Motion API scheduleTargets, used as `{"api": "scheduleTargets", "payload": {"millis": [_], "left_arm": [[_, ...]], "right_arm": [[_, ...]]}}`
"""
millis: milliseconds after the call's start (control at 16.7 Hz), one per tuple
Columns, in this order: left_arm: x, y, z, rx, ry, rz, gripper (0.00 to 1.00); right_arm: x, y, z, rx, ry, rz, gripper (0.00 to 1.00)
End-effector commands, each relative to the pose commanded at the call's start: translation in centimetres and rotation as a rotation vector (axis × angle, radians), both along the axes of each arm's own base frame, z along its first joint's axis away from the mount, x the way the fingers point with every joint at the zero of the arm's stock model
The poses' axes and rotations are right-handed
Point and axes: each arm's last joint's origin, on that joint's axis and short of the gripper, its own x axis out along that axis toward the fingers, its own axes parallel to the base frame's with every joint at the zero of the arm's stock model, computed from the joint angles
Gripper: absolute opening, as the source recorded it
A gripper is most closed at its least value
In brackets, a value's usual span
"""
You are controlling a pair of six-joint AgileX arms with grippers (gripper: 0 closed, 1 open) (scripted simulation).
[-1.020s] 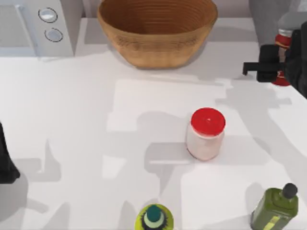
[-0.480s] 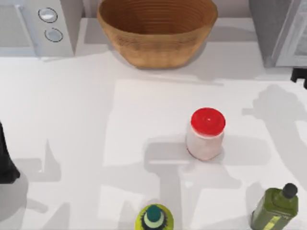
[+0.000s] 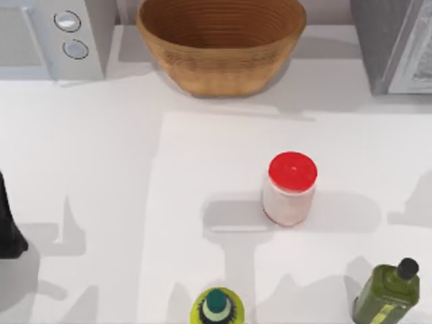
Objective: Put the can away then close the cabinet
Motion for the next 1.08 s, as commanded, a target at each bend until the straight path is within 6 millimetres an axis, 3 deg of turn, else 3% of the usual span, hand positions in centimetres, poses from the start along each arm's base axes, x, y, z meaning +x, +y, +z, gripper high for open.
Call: {"api": "scheduleTargets", "payload": {"millis": [240,420,840,1080], "left_arm": [[0.0,0.0,0.0,0.0,0.0,0.0,1.0],[0.0,0.0,0.0,0.0,0.0,0.0,1.0],[0.0,0.0,0.0,0.0,0.0,0.0,1.0],[0.0,0.0,0.0,0.0,0.0,0.0,1.0]], "right_arm": [[-1.6,-0.4,-3.9,-0.042,-0.05,0.038,0.0],[-1.8,-0.5,-5.5,-0.061,-0.06,0.055,0.0],[-1.8,-0.5,-5.2,-0.058,-0.057,0.054,0.0],[-1.7,-0.6,-1.7,-0.049,-0.031,0.018,0.0]]}}
